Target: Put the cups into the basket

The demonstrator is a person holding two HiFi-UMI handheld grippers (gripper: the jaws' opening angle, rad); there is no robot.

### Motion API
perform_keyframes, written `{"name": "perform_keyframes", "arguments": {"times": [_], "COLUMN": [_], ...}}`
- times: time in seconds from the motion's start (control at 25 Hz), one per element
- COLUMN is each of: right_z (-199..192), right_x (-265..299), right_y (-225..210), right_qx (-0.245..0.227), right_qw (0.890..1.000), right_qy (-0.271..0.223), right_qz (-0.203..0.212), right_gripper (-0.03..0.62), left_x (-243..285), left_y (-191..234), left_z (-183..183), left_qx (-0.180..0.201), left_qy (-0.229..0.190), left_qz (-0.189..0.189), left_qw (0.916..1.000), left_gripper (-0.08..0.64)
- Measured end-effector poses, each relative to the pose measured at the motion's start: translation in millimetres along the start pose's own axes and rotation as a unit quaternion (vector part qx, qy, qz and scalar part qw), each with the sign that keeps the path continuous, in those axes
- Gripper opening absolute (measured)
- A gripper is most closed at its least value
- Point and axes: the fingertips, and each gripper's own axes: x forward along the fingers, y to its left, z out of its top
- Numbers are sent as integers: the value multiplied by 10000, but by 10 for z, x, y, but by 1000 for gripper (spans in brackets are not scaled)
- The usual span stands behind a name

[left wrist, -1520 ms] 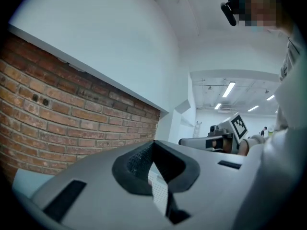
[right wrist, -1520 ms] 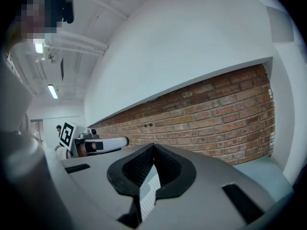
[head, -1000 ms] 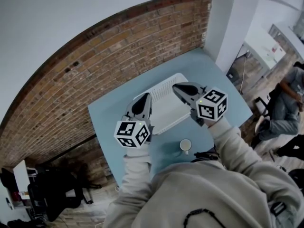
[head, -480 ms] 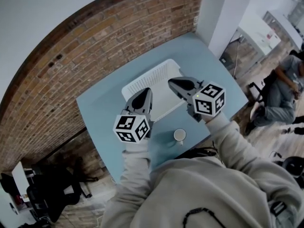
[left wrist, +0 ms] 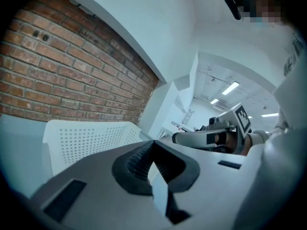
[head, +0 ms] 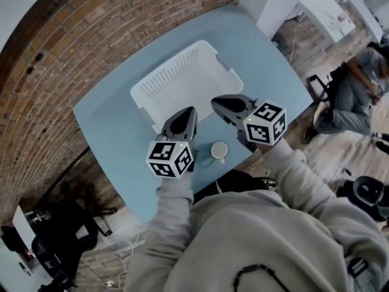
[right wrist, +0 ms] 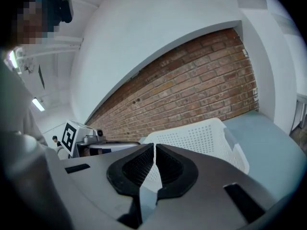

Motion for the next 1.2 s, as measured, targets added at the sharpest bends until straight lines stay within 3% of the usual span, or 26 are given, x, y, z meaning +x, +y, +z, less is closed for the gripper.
{"name": "perform_keyframes", "arguments": {"times": [0.64,0.92,1.2], "right_z": [-1559,-2200,-2495], "right_x": [-107,-139,-121], "right_y": [-170,-105,-180], "right_qx": [435,645,744], "right_qw": [9883,9747,9684], "right_qy": [1462,2140,2379], "right_qz": [18,95,-59], "right_gripper": [12,104,187], "left_x": [75,4,-26], "left_y": [-51,25,51], "left_z": [-1359,-1699,-1927], "left_qx": [-376,-676,-874], "left_qy": [960,1105,1175], "left_qz": [55,168,219], "left_qw": [9947,9914,9890], "left_gripper": [-5,-5,-5]}}
